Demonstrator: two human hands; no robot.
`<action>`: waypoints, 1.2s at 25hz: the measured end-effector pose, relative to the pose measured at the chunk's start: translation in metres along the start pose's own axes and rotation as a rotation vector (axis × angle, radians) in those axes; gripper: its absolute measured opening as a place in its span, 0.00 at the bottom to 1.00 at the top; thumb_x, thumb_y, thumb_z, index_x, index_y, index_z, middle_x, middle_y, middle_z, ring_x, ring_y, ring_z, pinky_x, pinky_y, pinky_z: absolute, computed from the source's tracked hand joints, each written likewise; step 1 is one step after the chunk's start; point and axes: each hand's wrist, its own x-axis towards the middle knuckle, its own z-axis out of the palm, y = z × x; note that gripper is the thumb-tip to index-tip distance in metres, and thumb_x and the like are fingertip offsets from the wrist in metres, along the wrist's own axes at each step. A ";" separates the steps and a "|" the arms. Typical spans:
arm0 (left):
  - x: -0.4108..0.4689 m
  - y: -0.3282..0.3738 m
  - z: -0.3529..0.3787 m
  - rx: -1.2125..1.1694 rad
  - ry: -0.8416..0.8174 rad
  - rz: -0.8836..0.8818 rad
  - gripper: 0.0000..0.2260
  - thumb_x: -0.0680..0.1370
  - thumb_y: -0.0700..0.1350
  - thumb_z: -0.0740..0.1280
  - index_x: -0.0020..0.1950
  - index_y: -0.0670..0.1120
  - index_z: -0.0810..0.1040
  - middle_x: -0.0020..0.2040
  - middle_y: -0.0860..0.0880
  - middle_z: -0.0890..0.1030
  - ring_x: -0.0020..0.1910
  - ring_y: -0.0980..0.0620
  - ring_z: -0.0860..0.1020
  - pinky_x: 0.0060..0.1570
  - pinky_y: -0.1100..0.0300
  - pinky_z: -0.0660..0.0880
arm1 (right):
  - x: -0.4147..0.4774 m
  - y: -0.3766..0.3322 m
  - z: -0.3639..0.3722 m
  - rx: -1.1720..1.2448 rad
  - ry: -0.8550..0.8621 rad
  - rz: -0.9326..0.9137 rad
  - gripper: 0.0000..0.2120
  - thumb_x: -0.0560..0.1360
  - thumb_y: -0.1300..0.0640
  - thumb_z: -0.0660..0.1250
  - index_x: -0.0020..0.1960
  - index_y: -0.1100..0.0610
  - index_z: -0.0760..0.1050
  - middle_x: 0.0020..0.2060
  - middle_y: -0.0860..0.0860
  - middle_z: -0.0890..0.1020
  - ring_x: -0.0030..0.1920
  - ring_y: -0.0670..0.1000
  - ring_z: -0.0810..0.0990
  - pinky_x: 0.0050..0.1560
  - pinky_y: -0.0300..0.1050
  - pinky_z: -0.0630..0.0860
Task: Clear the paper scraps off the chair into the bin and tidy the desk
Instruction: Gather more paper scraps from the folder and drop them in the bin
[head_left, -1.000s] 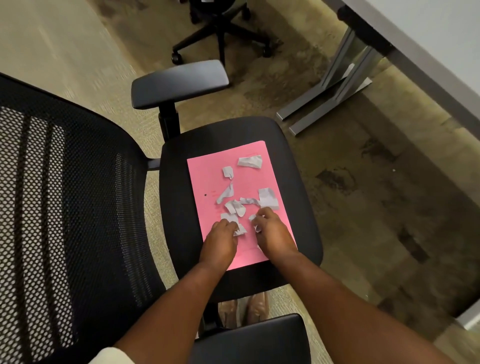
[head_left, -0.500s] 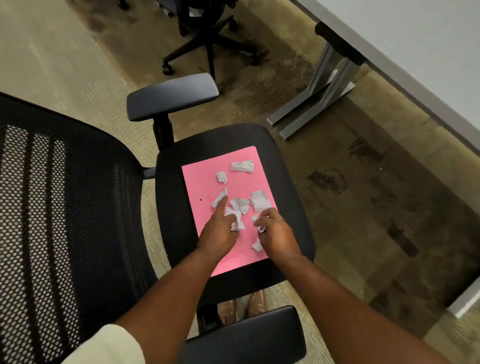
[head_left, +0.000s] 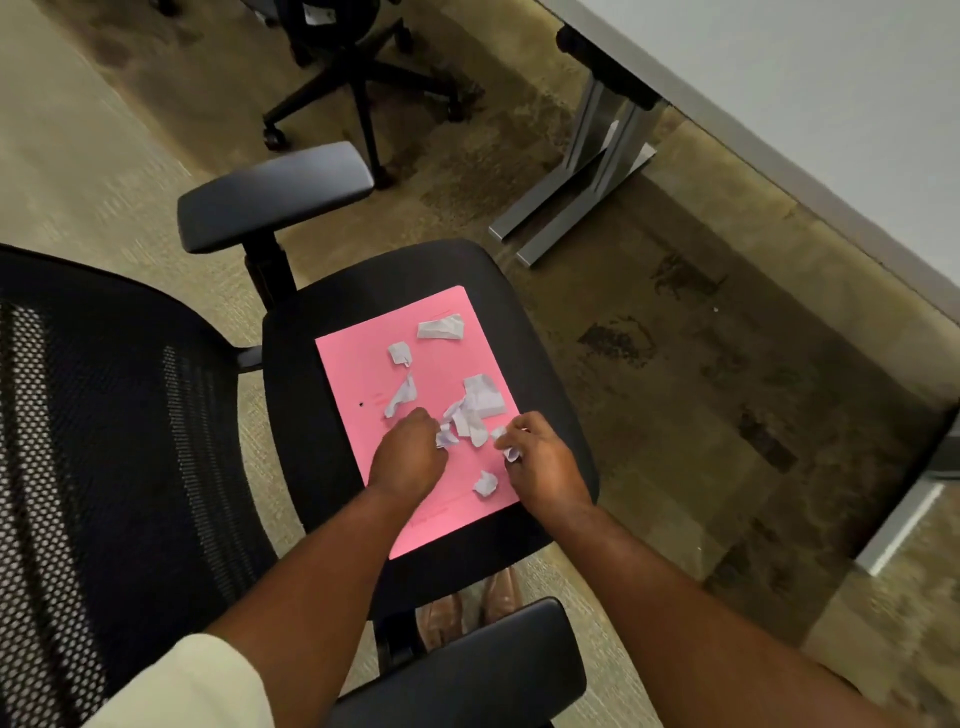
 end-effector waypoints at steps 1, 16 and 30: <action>-0.006 0.002 -0.004 -0.025 0.015 -0.004 0.07 0.78 0.42 0.68 0.55 0.45 0.79 0.52 0.47 0.81 0.49 0.46 0.80 0.47 0.53 0.78 | -0.002 -0.005 -0.005 0.013 0.007 -0.003 0.13 0.76 0.65 0.71 0.56 0.52 0.83 0.57 0.43 0.73 0.51 0.45 0.76 0.46 0.31 0.73; -0.131 0.099 -0.116 -0.201 0.235 0.251 0.10 0.76 0.41 0.74 0.56 0.49 0.80 0.54 0.53 0.82 0.51 0.55 0.81 0.47 0.69 0.74 | -0.113 -0.092 -0.137 0.258 0.500 0.097 0.06 0.77 0.61 0.71 0.52 0.53 0.80 0.47 0.38 0.74 0.46 0.40 0.76 0.37 0.27 0.72; -0.219 0.230 -0.064 -0.097 0.155 0.650 0.06 0.74 0.39 0.72 0.40 0.44 0.77 0.45 0.51 0.75 0.39 0.48 0.76 0.35 0.55 0.69 | -0.268 0.015 -0.203 0.273 0.791 0.174 0.09 0.74 0.69 0.69 0.50 0.59 0.83 0.49 0.47 0.76 0.44 0.49 0.77 0.47 0.42 0.76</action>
